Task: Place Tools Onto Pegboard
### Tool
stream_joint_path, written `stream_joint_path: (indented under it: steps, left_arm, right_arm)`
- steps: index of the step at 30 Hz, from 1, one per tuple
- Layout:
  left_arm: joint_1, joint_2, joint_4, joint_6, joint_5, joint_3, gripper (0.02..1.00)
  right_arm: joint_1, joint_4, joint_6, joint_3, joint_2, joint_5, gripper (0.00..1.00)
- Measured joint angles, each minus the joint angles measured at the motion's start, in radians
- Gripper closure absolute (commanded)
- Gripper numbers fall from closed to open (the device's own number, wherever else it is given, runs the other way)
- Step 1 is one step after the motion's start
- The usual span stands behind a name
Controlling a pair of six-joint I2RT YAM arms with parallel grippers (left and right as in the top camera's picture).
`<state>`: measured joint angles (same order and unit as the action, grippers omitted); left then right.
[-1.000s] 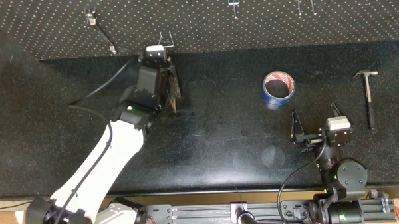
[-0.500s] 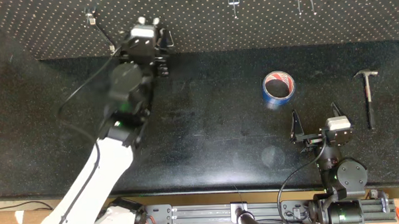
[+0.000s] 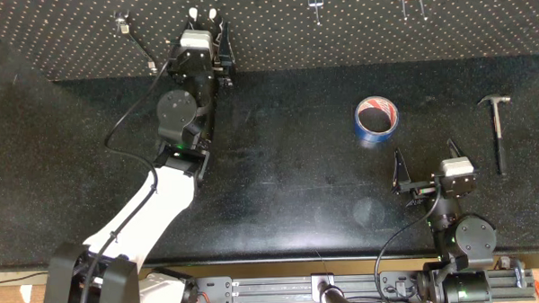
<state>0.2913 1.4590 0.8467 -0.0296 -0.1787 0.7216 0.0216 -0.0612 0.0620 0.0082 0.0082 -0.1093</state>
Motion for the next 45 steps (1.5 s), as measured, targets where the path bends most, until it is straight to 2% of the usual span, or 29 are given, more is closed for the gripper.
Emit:
stream_joint_path:
  steps: [26, 37, 45]
  left_arm:
    - [-0.047, 0.259, 0.341, 0.000, 0.000, 0.000, 0.989]
    - [-0.047, 0.294, 0.362, 0.034, 0.045, 0.000, 0.989]
    - [-0.047, 0.294, 0.291, 0.051, 0.047, 0.000, 0.991]
  right_arm:
    - [0.000, 0.000, 0.000, 0.000, 0.000, 0.000, 0.025]
    - [0.000, 0.000, 0.000, 0.000, 0.000, 0.000, 0.025]
    - [0.000, 0.000, 0.000, 0.000, 0.000, 0.000, 0.025]
